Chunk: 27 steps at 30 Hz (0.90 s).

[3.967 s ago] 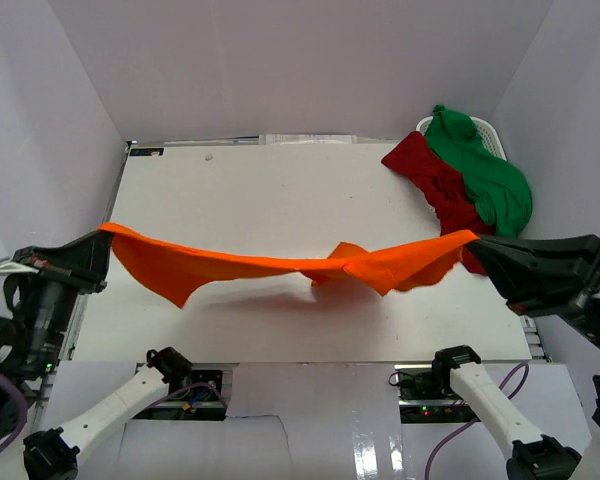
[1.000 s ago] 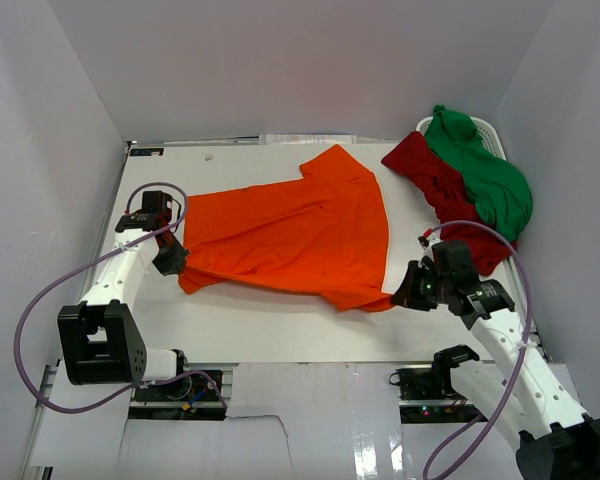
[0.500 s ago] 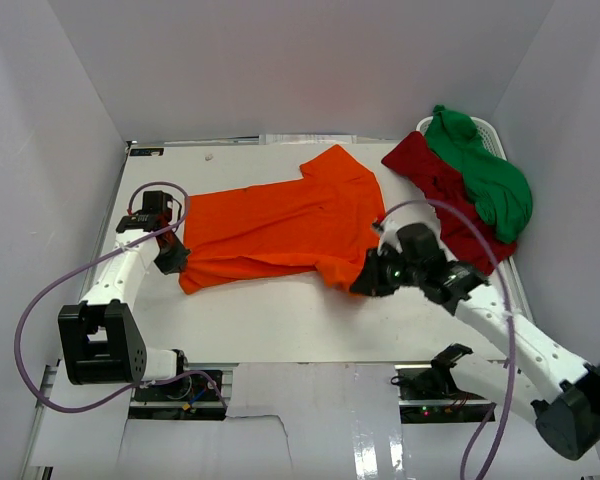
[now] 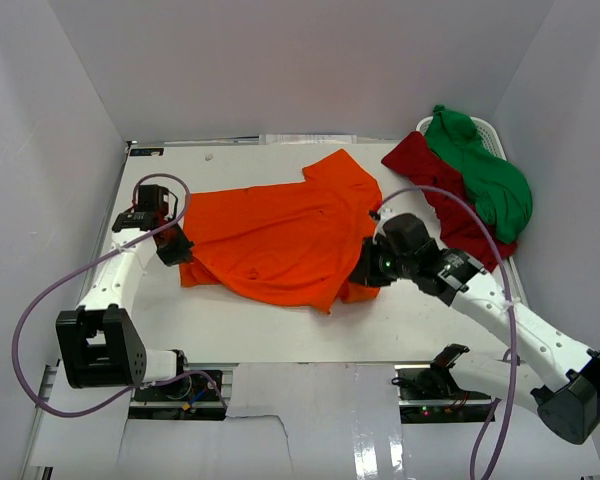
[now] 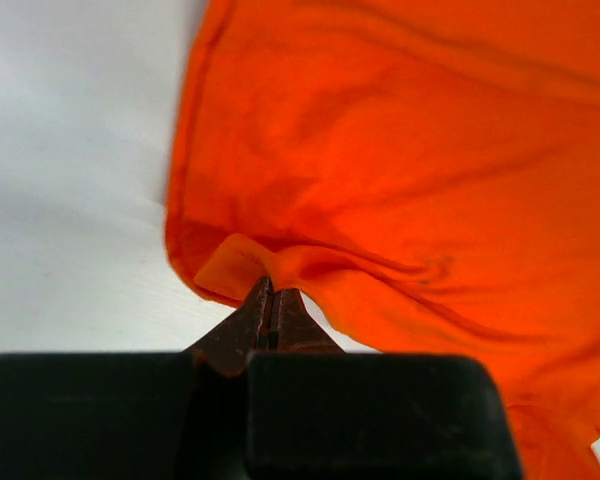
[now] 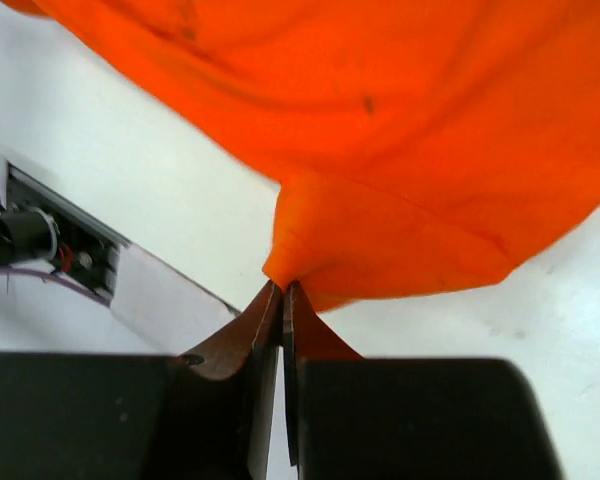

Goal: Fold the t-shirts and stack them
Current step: Flatten out the tshirt

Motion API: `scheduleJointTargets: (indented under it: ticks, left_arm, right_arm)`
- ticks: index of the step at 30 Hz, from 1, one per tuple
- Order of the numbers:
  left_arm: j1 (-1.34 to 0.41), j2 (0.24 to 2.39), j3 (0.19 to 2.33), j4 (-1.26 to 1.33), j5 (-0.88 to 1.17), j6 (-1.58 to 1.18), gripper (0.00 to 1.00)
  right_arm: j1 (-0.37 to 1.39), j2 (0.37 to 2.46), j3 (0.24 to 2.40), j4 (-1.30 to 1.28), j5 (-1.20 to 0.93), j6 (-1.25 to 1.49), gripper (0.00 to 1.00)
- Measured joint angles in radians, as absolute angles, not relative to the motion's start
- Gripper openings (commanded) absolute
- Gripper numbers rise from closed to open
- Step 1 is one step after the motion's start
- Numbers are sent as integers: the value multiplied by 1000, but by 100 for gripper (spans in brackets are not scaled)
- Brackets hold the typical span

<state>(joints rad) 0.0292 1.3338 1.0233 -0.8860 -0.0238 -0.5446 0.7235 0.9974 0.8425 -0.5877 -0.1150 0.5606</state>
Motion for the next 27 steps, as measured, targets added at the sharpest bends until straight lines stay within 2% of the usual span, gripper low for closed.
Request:
scheduleJointTargets:
  ticks: [4, 8, 16, 21, 24, 27]
  left_arm:
    - [29, 1242, 1112, -850, 88, -524, 0]
    - [29, 1026, 1227, -765, 168, -520, 0]
    - [29, 528, 1347, -571, 312, -551, 0]
    - [-2, 456, 1519, -562, 266, -553, 0]
    - [-58, 459, 1534, -548, 194, -549, 0]
    - [-100, 550, 1554, -579, 146, -541, 0]
  right_arm:
    - [717, 1089, 1185, -635, -85, 476, 8]
    - [719, 1122, 1457, -657, -125, 392, 8]
    - [730, 941, 1684, -661, -473, 359, 8]
    - [730, 947, 2051, -726, -612, 371, 8]
    - [775, 1010, 2334, -779, -537, 352, 8]
    - [1012, 939, 2246, -796, -255, 333, 8]
